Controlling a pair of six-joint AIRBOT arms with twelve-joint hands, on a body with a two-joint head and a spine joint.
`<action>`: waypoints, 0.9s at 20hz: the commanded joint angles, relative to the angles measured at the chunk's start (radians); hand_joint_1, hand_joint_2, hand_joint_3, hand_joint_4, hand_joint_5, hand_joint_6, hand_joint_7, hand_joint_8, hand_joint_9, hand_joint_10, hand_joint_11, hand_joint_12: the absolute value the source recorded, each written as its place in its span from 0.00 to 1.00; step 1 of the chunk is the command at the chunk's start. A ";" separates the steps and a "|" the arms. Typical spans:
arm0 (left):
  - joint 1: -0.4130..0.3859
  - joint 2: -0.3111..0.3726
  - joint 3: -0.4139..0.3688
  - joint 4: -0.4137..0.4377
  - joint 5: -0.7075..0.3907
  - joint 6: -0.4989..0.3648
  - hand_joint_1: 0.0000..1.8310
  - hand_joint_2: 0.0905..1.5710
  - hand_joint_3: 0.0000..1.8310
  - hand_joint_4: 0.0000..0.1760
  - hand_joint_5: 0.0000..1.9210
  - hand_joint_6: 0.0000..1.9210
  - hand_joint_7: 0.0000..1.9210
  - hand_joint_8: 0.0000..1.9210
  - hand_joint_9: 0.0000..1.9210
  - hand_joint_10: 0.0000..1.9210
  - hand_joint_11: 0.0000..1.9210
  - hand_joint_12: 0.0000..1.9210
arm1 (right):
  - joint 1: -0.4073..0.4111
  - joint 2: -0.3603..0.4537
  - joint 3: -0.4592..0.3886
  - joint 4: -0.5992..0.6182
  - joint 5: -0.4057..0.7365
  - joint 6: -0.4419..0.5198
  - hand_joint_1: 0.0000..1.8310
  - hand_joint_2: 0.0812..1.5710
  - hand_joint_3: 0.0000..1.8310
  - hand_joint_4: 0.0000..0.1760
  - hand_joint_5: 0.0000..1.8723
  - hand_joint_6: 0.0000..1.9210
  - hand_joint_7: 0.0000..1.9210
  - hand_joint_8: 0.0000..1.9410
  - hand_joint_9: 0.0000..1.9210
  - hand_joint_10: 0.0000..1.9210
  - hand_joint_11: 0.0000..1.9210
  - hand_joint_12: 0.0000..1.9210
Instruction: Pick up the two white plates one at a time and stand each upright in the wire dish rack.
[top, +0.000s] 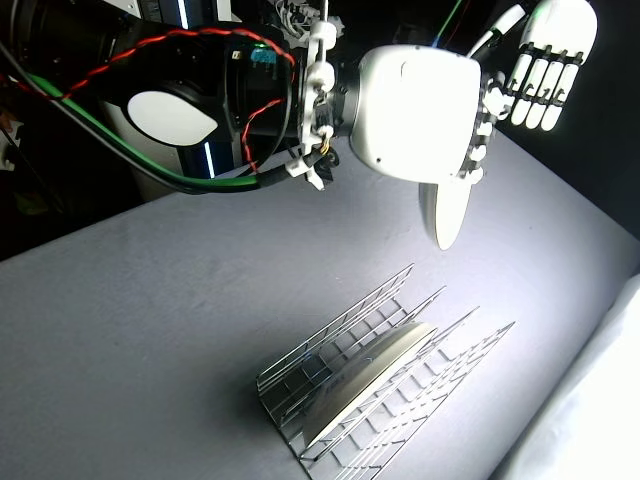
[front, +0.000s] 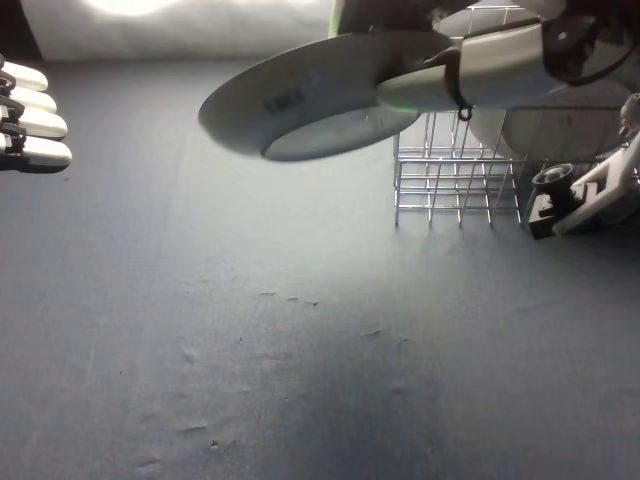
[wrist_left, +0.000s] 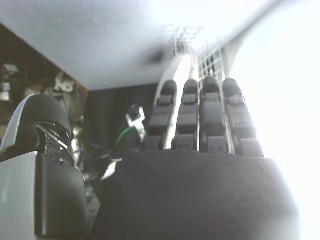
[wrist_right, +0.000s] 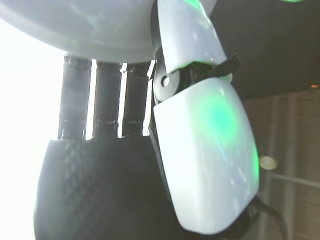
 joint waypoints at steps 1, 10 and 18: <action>-0.017 0.004 0.006 -0.075 0.001 -0.008 0.00 0.68 0.00 0.00 0.00 0.00 0.00 0.00 0.00 0.00 0.00 0.00 | 0.024 0.012 -0.001 0.026 0.142 0.020 0.76 0.70 0.00 0.00 0.45 0.57 0.51 0.49 0.51 0.60 0.46 0.66; -0.065 0.000 0.009 -0.044 -0.017 -0.007 0.00 0.71 0.01 0.00 0.00 0.00 0.00 0.00 0.00 0.00 0.00 0.00 | 0.026 0.058 0.011 0.191 0.082 0.014 0.75 0.70 0.00 0.00 0.45 0.52 0.51 0.52 0.51 0.61 0.48 0.67; -0.068 -0.002 0.010 -0.044 -0.025 -0.020 0.00 0.71 0.00 0.00 0.00 0.00 0.00 0.00 0.00 0.00 0.00 0.00 | -0.040 0.080 0.067 0.208 0.068 0.009 0.75 0.70 0.00 0.00 0.45 0.52 0.51 0.53 0.51 0.61 0.48 0.66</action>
